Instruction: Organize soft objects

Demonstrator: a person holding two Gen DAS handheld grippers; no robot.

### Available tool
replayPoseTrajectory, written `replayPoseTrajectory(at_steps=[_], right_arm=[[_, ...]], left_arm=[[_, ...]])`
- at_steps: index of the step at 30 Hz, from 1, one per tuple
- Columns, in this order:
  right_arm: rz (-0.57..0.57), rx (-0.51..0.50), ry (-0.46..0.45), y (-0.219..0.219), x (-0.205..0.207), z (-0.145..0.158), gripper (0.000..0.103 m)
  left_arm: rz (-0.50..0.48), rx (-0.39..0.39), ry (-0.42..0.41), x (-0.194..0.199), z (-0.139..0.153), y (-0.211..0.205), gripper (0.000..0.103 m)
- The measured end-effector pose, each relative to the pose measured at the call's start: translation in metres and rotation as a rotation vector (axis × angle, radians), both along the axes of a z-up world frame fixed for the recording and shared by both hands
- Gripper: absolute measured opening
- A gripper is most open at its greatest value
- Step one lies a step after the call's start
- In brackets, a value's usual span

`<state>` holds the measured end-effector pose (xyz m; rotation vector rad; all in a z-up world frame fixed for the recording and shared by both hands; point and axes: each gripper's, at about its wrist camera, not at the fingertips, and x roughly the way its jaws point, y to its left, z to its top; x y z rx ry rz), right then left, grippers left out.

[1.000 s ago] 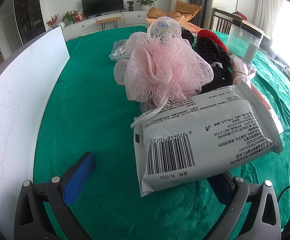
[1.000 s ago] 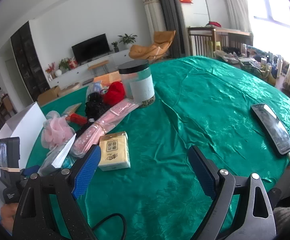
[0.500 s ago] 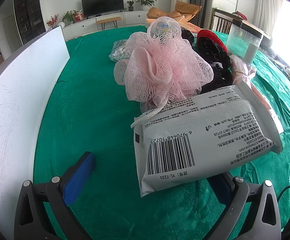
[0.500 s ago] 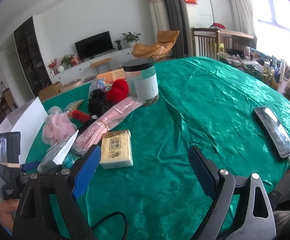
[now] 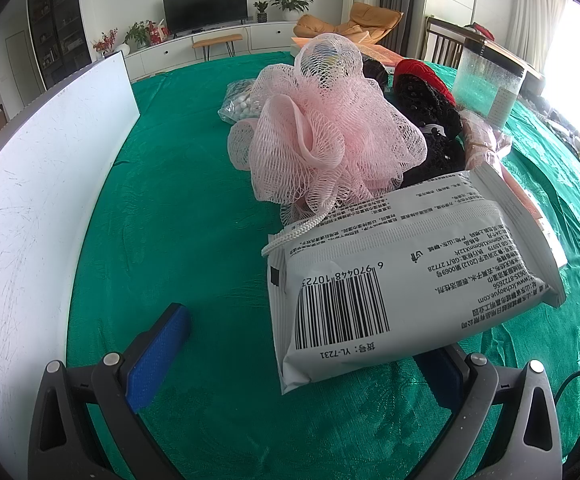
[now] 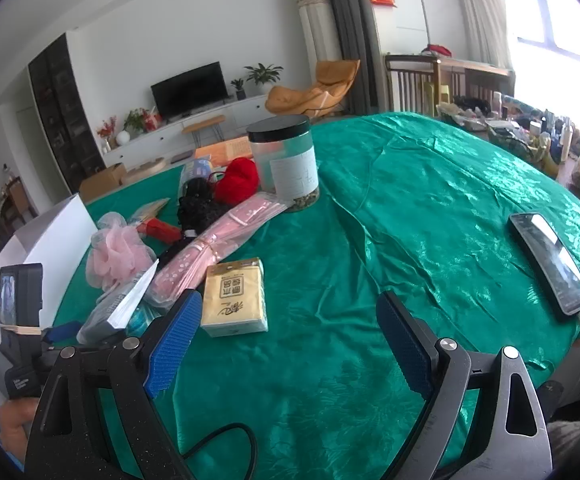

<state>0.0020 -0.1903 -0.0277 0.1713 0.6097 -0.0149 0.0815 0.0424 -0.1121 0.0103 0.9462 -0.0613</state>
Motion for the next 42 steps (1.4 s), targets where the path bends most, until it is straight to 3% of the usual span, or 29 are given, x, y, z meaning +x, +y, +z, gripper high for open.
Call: replayPoseTrajectory(at_steps=[10, 14, 18, 20, 22, 26, 28, 32, 36, 38, 42], right_arm=[[0.01, 0.005, 0.018, 0.002, 0.003, -0.002, 0.091], [0.129, 0.083, 0.117, 0.01, 0.037, -0.019, 0.091], [0.262, 0.035, 0.3, 0.039, 0.089, -0.052, 0.09], [0.282, 0.004, 0.31, 0.047, 0.102, -0.061, 0.086], [0.21, -0.047, 0.305, 0.041, 0.106, -0.06, 0.055], [-0.039, -0.053, 0.268, -0.018, 0.129, -0.049, 0.059], [-0.093, -0.039, 0.214, -0.049, 0.147, -0.038, 0.062], [-0.051, 0.041, 0.209, -0.076, 0.147, -0.025, 0.071], [-0.04, -0.012, 0.189, -0.068, 0.11, -0.042, 0.076], [-0.041, -0.026, 0.276, -0.068, 0.114, -0.051, 0.076], [-0.04, -0.082, 0.281, -0.064, 0.112, -0.054, 0.076]], left_arm=[[0.0, 0.0, 0.0, 0.0, 0.0, 0.0, 0.103], [0.0, 0.0, 0.0, 0.0, 0.0, 0.0, 0.103], [0.0, 0.0, 0.0, 0.0, 0.0, 0.0, 0.103], [0.0, 0.0, 0.0, 0.0, 0.0, 0.0, 0.103], [0.0, 0.0, 0.0, 0.0, 0.0, 0.0, 0.103], [0.0, 0.0, 0.0, 0.0, 0.0, 0.0, 0.103], [0.0, 0.0, 0.0, 0.0, 0.0, 0.0, 0.103], [0.001, 0.0, 0.0, 0.0, 0.0, 0.0, 0.103], [0.001, 0.0, -0.001, 0.0, 0.0, 0.0, 0.103], [0.001, 0.0, -0.001, 0.0, 0.0, 0.0, 0.103], [0.002, -0.001, -0.002, 0.0, 0.0, 0.0, 0.103]])
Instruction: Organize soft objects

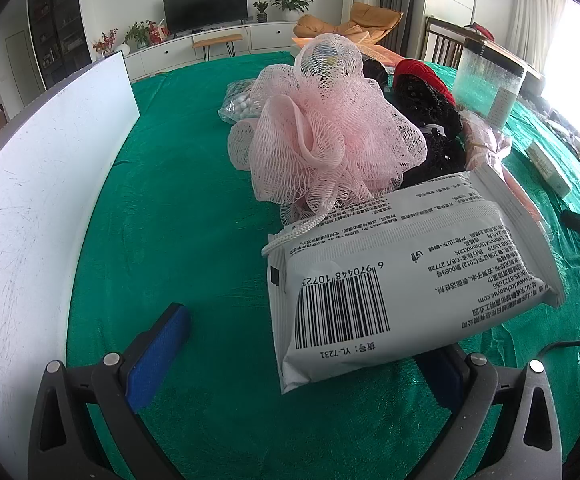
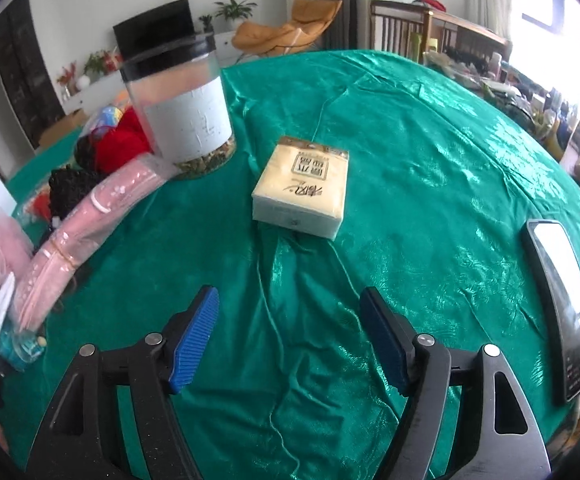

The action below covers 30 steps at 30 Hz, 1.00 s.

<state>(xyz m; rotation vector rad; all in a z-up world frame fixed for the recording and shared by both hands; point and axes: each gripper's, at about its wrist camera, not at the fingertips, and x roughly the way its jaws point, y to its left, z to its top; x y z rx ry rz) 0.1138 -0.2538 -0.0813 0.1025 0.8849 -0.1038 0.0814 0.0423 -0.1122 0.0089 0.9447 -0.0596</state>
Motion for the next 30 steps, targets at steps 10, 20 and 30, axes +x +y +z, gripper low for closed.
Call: replayPoseTrajectory(at_steps=[10, 20, 30], right_arm=[[-0.008, -0.063, 0.045, 0.005, 0.001, -0.01, 0.087], [-0.01, -0.053, 0.033, 0.002, 0.003, -0.01, 0.09], [0.011, -0.053, 0.02, -0.007, 0.015, -0.011, 0.095]], left_arm=[[0.0, 0.0, 0.0, 0.0, 0.0, 0.0, 0.103], [0.002, -0.001, -0.001, 0.0, 0.0, 0.0, 0.103], [0.002, -0.001, -0.002, 0.0, 0.0, 0.0, 0.103]])
